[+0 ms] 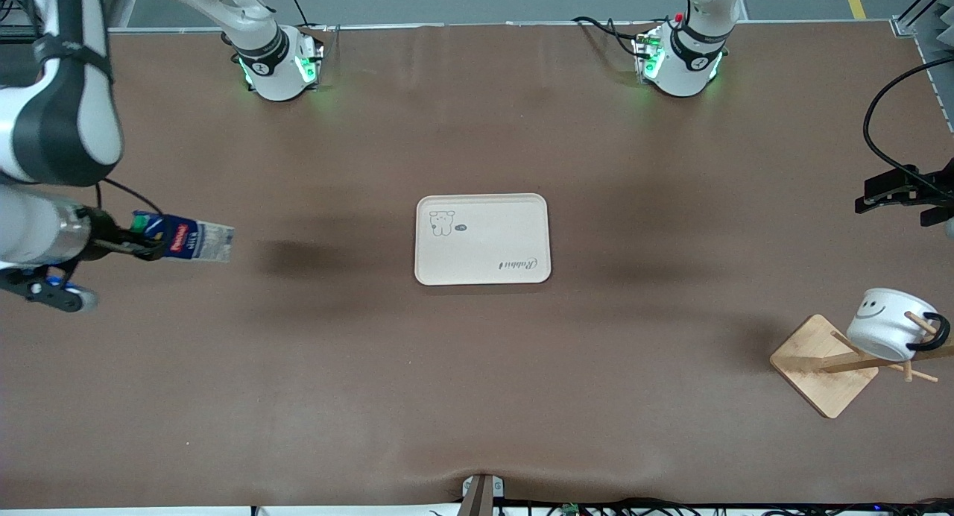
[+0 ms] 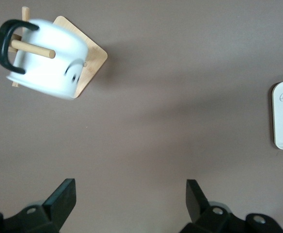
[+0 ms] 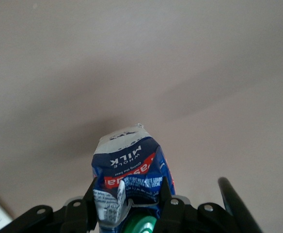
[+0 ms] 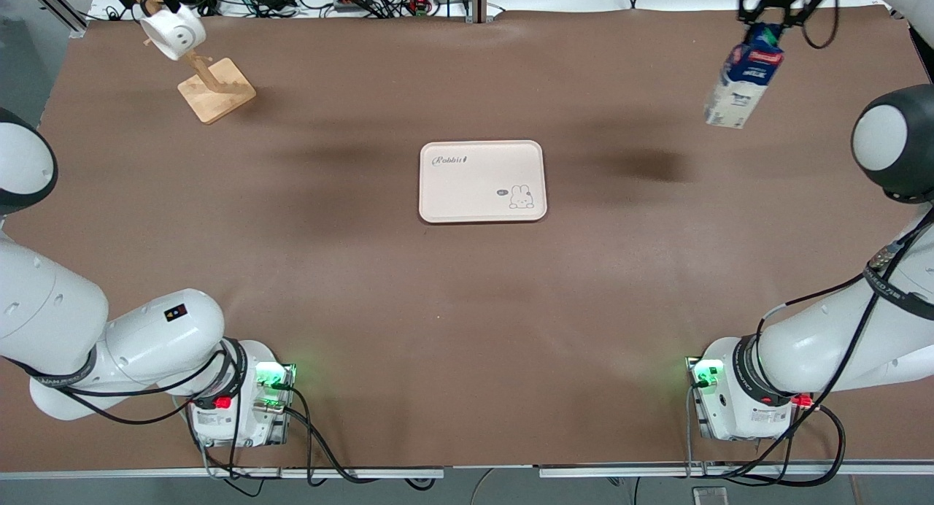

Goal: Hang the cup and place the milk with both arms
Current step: 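Carry the milk carton away from the tray with the right gripper, then lower the milk carton onto the table and open the right gripper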

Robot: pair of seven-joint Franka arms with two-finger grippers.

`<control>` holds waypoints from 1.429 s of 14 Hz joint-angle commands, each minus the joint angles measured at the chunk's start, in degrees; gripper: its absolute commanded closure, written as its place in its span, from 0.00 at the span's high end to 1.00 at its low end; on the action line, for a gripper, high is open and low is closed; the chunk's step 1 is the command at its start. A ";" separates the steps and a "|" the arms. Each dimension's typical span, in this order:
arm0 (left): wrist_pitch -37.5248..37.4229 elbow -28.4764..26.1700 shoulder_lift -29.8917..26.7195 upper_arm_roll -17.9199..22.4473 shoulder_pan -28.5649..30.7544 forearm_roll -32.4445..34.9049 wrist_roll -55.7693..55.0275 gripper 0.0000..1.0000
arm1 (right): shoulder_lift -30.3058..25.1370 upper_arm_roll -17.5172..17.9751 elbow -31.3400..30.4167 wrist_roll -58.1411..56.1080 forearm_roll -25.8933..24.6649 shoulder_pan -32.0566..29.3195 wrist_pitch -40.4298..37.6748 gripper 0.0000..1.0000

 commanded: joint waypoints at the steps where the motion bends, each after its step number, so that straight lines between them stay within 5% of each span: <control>1: -3.69 -0.11 -4.96 1.16 -0.95 -1.24 0.21 1.00 | -5.26 1.54 -11.64 -9.37 -1.15 -6.34 10.23 0.00; 7: -4.85 -5.64 -10.25 23.56 -24.84 -3.43 -2.15 1.00 | -11.06 1.45 -27.13 -11.35 -1.33 -10.05 24.23 0.00; 12: -3.18 -6.09 -10.69 28.50 -32.59 -4.67 -18.30 1.00 | -15.55 1.36 -40.31 -11.52 -1.51 -11.45 37.68 0.00; 16: 0.51 -8.54 -11.39 29.91 -35.06 -4.23 -23.77 1.00 | -15.90 1.36 -42.87 -11.52 -1.51 -12.33 37.87 0.00; 17: 1.56 -9.77 -12.09 29.91 -35.15 -4.23 -24.13 1.00 | -15.99 1.45 -43.14 -11.52 -1.51 -12.33 37.87 0.07; 19: 1.92 -10.22 -12.71 29.82 -35.15 -4.23 -24.22 1.00 | -16.08 1.45 -43.14 -11.44 -1.51 -12.42 37.26 0.54; 20: 1.92 -10.13 -12.63 29.65 -35.06 -4.14 -24.31 1.00 | -16.08 1.45 -43.14 -11.43 -1.51 -12.42 37.25 0.63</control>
